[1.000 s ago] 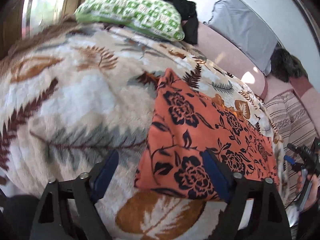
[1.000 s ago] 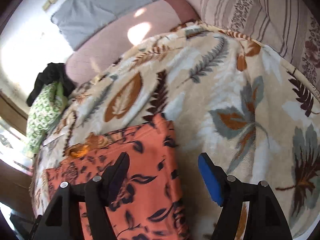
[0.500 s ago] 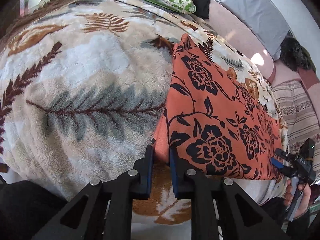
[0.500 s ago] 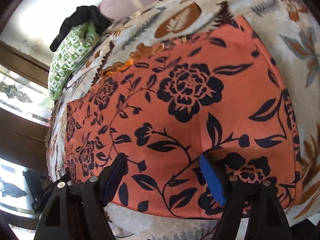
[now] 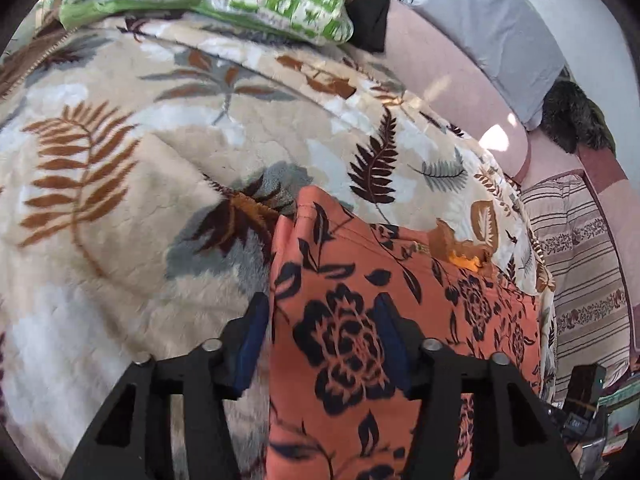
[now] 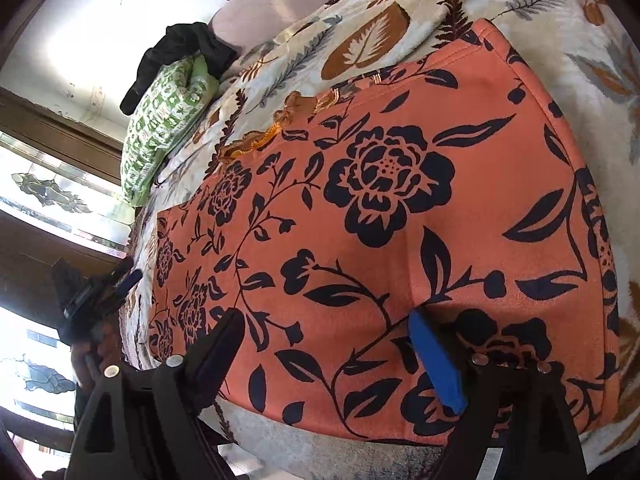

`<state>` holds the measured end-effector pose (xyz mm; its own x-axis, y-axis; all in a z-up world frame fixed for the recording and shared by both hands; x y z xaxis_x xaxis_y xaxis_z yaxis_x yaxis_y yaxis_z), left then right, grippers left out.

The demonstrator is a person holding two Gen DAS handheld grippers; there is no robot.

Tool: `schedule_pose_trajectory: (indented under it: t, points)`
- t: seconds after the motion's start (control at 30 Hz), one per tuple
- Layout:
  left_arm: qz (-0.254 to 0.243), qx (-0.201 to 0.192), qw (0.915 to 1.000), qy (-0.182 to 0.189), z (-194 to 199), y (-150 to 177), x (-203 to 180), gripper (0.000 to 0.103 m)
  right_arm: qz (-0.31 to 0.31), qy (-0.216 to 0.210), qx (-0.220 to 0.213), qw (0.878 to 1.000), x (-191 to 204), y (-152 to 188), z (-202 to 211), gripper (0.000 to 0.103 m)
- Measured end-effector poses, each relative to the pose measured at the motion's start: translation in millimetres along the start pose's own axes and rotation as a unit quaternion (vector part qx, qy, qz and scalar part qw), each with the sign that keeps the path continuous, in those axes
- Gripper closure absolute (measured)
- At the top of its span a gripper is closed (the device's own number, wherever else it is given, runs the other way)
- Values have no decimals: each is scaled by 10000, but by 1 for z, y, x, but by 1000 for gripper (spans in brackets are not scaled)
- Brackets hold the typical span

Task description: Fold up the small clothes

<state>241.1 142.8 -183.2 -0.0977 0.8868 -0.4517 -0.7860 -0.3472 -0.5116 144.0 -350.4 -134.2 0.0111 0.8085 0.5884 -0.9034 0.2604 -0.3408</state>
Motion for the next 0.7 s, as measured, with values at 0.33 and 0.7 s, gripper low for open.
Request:
schedule_pose_trajectory:
  t: [0.33,0.7]
  points:
    - [-526,-182,9956,-757,-8,-16,-2,92,-296,-239,144,9992,-8,-5,6,17]
    - [-1095,-728,9907,-357,68,45,-57,45,-1240,-504,-550,9895,-71,-133,-9,16]
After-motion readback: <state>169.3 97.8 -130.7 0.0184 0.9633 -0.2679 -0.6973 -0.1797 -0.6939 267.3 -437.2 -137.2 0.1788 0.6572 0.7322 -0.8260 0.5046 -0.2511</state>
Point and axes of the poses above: each gripper's, at about its wrist camera, not at the fingertips, and z roughly against the way its jaws point, x to its left, y to its underside, the point moved 4 cm from there along -z, roughly the way its jaws point, and after that the axes turned 8 degrees about -x, right-handed, at the moved point
